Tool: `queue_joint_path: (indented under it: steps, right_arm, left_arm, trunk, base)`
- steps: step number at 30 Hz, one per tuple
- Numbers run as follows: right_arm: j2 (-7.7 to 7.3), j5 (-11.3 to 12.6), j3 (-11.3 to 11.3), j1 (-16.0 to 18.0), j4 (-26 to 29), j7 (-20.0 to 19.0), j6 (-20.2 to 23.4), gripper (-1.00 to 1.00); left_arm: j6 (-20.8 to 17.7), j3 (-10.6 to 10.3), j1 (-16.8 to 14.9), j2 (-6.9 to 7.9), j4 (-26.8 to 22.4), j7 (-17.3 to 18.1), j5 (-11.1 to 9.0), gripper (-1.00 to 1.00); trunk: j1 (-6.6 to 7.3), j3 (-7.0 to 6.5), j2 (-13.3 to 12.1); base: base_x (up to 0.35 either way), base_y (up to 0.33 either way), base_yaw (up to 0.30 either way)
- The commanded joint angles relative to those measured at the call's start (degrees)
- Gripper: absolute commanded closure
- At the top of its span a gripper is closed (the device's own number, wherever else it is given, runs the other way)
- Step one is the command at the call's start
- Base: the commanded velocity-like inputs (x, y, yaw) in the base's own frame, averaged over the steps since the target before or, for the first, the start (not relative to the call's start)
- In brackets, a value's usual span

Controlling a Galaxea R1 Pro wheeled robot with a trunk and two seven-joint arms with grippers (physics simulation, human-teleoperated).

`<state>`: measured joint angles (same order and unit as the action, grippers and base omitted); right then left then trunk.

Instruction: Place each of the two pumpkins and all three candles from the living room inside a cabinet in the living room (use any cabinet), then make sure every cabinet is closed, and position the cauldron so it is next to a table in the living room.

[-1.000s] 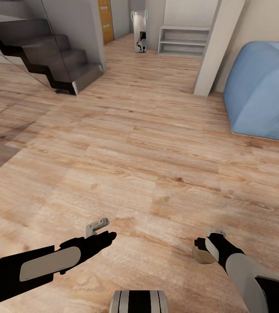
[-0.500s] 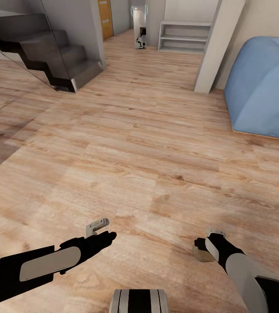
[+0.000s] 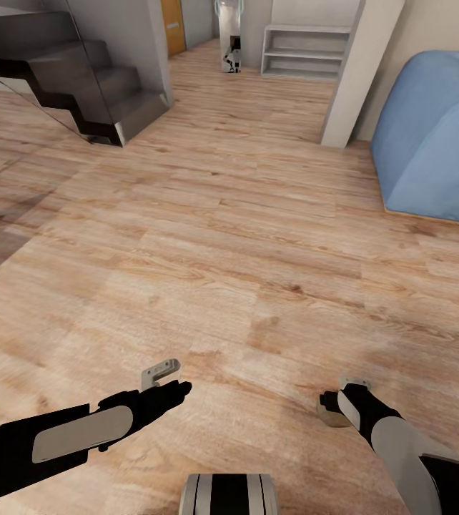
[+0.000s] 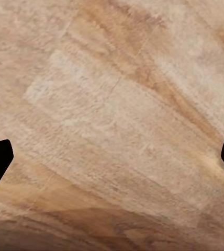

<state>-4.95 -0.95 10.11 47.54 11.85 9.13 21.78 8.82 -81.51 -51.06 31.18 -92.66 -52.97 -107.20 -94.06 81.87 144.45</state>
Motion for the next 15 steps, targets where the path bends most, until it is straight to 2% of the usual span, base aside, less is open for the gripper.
queue_joint_path:
  steps: [1, 15]
  right_arm:
    - [0.02, -0.03, 0.26, 0.01, 0.10, 0.10, 0.29, -1.00]
    - [0.02, -0.02, 0.26, 0.01, 0.10, 0.10, 0.31, -1.00]
  left_arm:
    - [0.59, -0.14, -0.09, 0.02, -0.06, -0.01, -0.46, -1.00]
    - [0.58, -0.14, -0.09, 0.02, -0.06, 0.00, -0.46, -1.00]
  trunk:
    - [0.01, 0.04, 0.02]
    - [0.01, 0.04, 0.02]
  base:
    - [0.000, 0.000, 0.000]
    - [0.000, 0.000, 0.000]
